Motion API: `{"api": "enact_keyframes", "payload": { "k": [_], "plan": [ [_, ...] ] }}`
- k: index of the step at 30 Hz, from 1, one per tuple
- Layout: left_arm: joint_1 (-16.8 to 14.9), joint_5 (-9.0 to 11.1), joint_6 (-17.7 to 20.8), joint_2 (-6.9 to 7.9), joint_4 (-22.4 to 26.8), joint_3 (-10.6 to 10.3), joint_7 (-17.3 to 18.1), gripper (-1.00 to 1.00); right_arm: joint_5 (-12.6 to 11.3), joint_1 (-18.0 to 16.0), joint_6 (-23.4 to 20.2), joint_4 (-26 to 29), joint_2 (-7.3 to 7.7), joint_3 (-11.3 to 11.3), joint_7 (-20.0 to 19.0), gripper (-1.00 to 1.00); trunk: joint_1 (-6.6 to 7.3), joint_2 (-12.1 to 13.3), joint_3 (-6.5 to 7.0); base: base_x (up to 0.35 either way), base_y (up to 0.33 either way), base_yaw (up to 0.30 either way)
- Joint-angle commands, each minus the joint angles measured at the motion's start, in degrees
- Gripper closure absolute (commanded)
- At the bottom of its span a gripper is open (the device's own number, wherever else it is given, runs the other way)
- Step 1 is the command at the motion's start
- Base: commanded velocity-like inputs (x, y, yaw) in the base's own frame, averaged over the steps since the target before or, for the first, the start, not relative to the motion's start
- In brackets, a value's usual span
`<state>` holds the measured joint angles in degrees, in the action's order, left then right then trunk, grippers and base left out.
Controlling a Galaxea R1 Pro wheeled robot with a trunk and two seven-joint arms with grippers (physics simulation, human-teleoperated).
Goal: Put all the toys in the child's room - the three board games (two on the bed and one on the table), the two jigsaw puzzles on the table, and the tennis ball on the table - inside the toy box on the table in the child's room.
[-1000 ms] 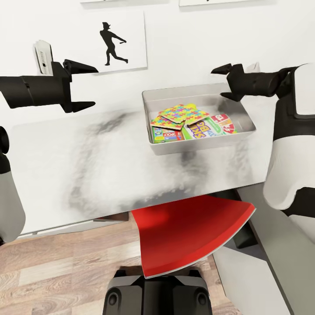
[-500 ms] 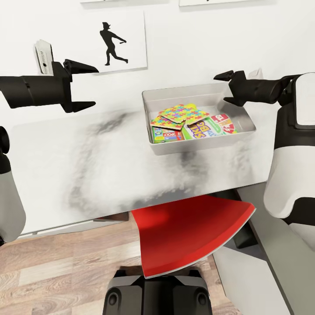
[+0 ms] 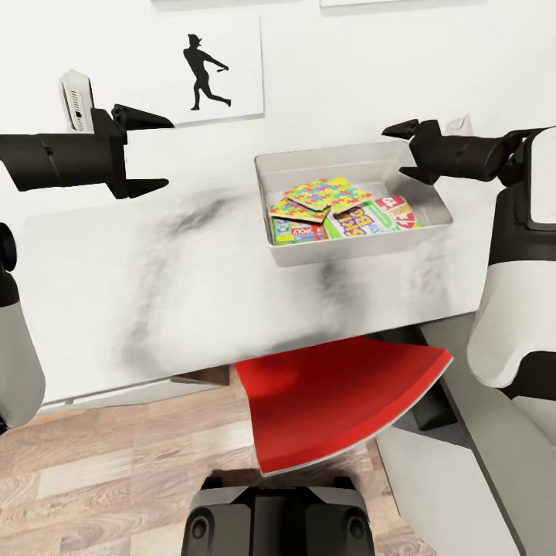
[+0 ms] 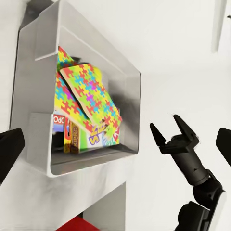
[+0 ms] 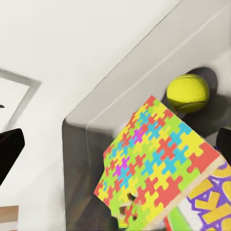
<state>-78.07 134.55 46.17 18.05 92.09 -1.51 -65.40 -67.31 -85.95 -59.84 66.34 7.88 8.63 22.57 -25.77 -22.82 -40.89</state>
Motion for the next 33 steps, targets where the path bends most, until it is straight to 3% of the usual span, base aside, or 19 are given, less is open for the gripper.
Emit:
{"api": "enact_keyframes", "payload": {
  "k": [1, 7, 14, 23, 33],
  "plan": [
    [-0.06, 0.45, 0.12, 0.03, -0.02, 0.02, -0.51, -1.0, -0.61, 0.04, -0.16, 0.63, 0.13, 0.07, 0.59, -1.0, -0.01, -0.09, -0.08, -0.2, 0.123, 0.0],
    [-0.06, 0.45, 0.14, 0.04, -0.05, 0.07, -0.51, -1.0, -0.87, 0.82, -0.16, 4.1, 0.95, 0.12, 0.53, -1.0, -0.01, -0.09, -0.08, -0.22, 0.15, 0.0],
    [-0.06, 0.45, 0.3, 0.11, -0.04, 0.1, -0.47, -1.0, -1.22, 1.64, -0.16, 11.01, 3.27, 0.05, 0.8, -1.0, -0.01, -0.09, -0.08, -0.185, 0.239, 0.0],
    [-0.36, 0.45, 0.51, 0.14, -0.01, 0.1, -0.4, -1.0, -1.31, 1.91, -0.16, 13.3, 5.69, -0.12, 0.82, -1.0, -0.01, -0.09, -0.07, -0.112, 0.303, -0.001],
    [-0.54, 0.45, 0.78, 0.07, 0.01, 0.05, 0.25, -1.0, -1.33, 2.01, -0.16, 14.01, 6.48, -0.11, 0.8, -1.0, -0.01, -0.09, 0.22, -0.046, 0.185, -0.087]
  ]
}}
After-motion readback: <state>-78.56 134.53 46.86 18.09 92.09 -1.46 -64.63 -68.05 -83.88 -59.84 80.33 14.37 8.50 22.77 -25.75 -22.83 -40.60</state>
